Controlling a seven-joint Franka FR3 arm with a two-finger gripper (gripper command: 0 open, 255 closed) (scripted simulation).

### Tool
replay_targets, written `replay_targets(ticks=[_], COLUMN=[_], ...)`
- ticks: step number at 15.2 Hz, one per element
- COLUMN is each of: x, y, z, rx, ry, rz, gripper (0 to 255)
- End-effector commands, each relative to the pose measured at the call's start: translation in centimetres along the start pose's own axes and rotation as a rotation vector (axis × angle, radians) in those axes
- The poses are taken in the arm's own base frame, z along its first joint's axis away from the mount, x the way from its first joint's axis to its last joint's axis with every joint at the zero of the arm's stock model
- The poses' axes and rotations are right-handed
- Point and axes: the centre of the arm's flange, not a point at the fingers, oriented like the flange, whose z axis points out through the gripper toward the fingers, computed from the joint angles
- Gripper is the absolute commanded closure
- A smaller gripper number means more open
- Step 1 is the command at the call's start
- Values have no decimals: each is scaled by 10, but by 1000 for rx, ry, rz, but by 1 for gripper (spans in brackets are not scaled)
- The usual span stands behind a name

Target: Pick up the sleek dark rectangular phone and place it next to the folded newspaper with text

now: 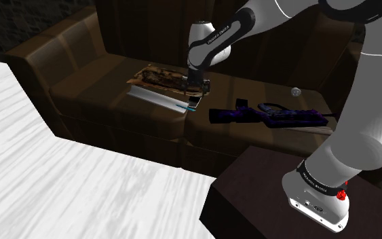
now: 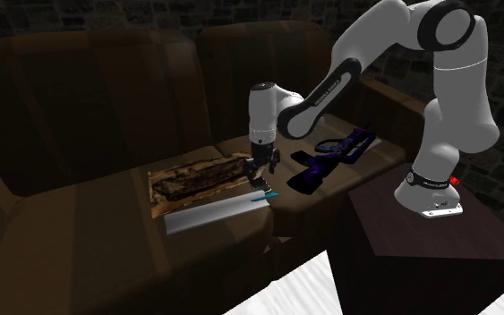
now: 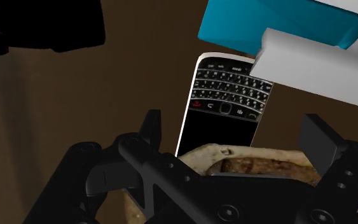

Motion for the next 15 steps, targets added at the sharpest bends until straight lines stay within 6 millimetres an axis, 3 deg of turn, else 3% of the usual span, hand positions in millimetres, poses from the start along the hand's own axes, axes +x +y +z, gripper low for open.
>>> replay_targets(ticks=[1,7,15], x=[5,5,5], y=[-3,-3,-3], z=[12,47,47], rx=[-1,-1,-1], ry=[1,1,1], rz=[18,18,18], gripper=[0,0,0])
